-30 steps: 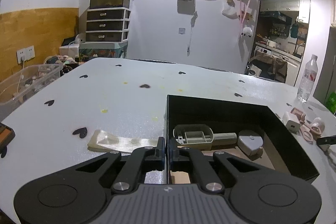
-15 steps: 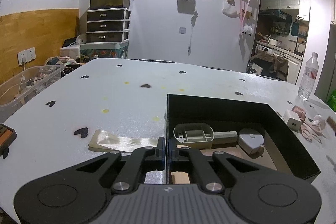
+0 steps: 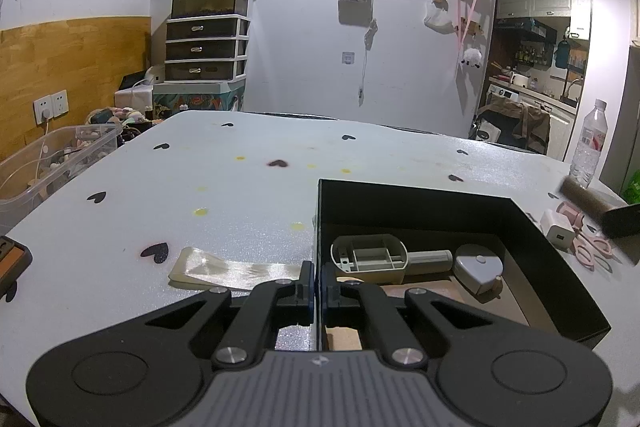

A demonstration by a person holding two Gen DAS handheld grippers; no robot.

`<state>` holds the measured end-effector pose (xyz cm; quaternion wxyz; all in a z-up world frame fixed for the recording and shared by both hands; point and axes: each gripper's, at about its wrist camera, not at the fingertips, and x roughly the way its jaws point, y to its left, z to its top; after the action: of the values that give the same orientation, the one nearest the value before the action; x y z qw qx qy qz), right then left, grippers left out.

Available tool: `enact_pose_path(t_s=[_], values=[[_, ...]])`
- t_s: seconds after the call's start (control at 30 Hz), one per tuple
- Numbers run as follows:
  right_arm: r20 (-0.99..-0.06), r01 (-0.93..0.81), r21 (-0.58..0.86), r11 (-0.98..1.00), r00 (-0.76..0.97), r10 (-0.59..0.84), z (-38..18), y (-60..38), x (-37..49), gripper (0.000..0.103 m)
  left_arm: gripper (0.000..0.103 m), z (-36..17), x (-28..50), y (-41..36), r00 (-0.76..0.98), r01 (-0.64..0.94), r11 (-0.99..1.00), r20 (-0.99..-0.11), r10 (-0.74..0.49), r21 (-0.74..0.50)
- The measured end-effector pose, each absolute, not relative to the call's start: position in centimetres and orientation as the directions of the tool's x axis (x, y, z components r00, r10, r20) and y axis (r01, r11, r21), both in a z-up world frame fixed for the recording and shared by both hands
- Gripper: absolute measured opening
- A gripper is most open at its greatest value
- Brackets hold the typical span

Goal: Organize rigid objects
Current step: 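Carry the small boxed item into the black box and release it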

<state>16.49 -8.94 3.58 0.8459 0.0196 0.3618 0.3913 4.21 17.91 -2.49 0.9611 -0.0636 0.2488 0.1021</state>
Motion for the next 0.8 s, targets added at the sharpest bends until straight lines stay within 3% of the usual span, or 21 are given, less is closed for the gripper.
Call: enact_pose_path(t_s=[0.5,0.67,0.8], values=[[-0.773,-0.612,0.177,0.771,0.398,0.494,1.1,-1.7,17.6,0.034,0.002,-2.5,4.2,17.9,0.855,-0.228,0.971,-0.491,0.165,-0.072],[-0.793,-0.602,0.185,0.777,0.376,0.48,0.7,-1.2,17.6,0.052,0.002,-2.4,4.3,17.8,0.855,-0.227,0.972,-0.492,0.164,-0.07],[-0.792,-0.612,0.173,0.772,0.38,0.479,1.1,-1.3,17.2,0.056,0.002,-2.4,4.3,17.7,0.854,-0.225,0.972,-0.494,0.163,-0.068]])
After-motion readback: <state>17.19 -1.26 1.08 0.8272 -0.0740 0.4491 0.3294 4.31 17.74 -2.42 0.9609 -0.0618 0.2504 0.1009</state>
